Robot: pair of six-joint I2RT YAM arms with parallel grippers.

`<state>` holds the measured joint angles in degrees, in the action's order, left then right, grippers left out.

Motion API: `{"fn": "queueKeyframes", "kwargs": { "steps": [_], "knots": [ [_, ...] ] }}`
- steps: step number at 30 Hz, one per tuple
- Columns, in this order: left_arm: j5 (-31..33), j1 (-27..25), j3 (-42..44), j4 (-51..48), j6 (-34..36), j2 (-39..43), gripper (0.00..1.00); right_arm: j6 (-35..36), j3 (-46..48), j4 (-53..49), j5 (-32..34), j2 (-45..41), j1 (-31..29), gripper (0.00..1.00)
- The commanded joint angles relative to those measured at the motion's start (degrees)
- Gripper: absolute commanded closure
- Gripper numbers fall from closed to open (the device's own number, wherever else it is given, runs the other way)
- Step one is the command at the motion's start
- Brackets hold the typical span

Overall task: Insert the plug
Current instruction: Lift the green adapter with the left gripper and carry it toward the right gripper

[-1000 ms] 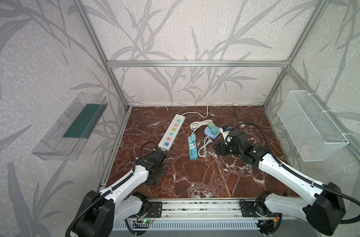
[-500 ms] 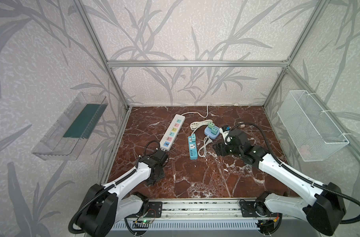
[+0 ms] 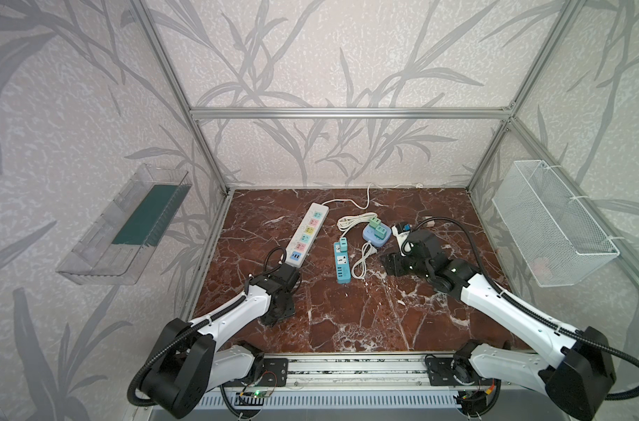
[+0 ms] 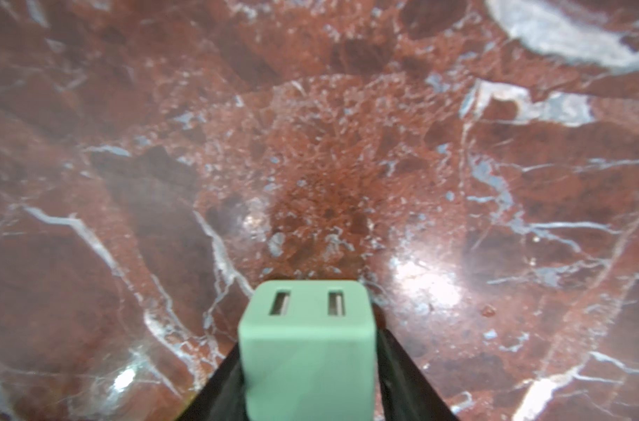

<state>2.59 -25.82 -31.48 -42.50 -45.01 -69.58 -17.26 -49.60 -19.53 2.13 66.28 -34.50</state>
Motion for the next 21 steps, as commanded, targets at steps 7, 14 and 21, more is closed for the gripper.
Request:
{"fn": "queueKeyframes", "kwargs": {
  "steps": [7, 14, 21],
  "knots": [
    [-3.82, -0.37, -0.83, 3.27, 2.68, -1.62, 0.65, 0.56, -1.28, -1.63, 1.25, -2.02, 0.27, 0.26],
    [-3.96, -0.45, -10.11, 3.7, 8.43, 0.71, 0.69, 0.32, -2.22, -3.04, 0.7, -1.9, 0.36, 0.26],
    [-5.12, -1.09, -21.17, 15.45, 19.32, -5.02, 0.73, 0.12, -4.11, -4.96, -0.9, -1.18, 1.92, 0.27]
  ]
}}
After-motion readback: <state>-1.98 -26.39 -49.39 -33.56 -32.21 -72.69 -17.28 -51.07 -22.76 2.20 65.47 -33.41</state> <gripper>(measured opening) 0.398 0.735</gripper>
